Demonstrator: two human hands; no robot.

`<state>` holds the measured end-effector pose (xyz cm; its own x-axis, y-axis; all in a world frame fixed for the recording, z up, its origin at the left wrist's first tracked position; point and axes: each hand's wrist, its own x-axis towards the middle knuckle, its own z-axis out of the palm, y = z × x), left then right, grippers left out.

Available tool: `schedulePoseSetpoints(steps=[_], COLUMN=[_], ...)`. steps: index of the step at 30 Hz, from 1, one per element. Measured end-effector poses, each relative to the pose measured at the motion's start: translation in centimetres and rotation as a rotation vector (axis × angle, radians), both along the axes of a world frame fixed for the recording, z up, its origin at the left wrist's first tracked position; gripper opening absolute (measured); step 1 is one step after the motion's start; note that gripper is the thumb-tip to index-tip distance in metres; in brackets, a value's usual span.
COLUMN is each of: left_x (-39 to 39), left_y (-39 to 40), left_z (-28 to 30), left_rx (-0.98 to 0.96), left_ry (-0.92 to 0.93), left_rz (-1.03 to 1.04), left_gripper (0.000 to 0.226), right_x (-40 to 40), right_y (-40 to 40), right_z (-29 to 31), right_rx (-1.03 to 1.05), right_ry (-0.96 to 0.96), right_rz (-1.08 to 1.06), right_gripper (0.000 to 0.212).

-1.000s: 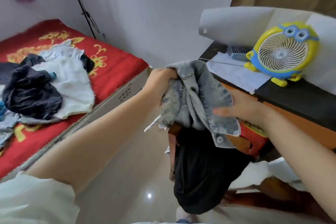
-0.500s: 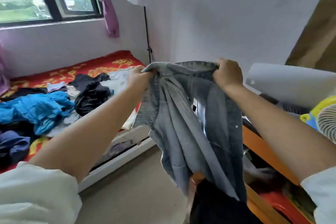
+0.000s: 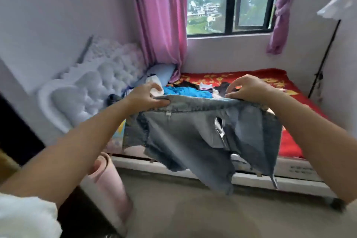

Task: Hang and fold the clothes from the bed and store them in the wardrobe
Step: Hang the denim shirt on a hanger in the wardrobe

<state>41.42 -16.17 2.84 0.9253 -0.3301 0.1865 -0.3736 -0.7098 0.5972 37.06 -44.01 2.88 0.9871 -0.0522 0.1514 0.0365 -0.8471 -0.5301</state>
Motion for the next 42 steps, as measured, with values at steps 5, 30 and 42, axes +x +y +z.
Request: schedulePoseSetpoints(steps=[5, 30, 42], left_x=[-3.9, -18.2, -20.6], left_y=[12.3, 45.3, 45.3], left_z=[1.8, 4.7, 8.0], left_rx=[0.326, 0.307, 0.792], left_ry=[-0.204, -0.775, -0.511], left_rz=[0.098, 1.474, 1.677], left_gripper=[0.079, 0.039, 0.023], right_x=[3.5, 7.5, 0.9], right_y=[12.3, 57.2, 66.9], right_z=[3.1, 7.9, -1.3], right_rx=[-0.173, -0.420, 0.199], right_ry=[-0.075, 0.087, 0.261], right_rz=[0.236, 1.566, 1.782], right_gripper=[0.021, 0.028, 0.028])
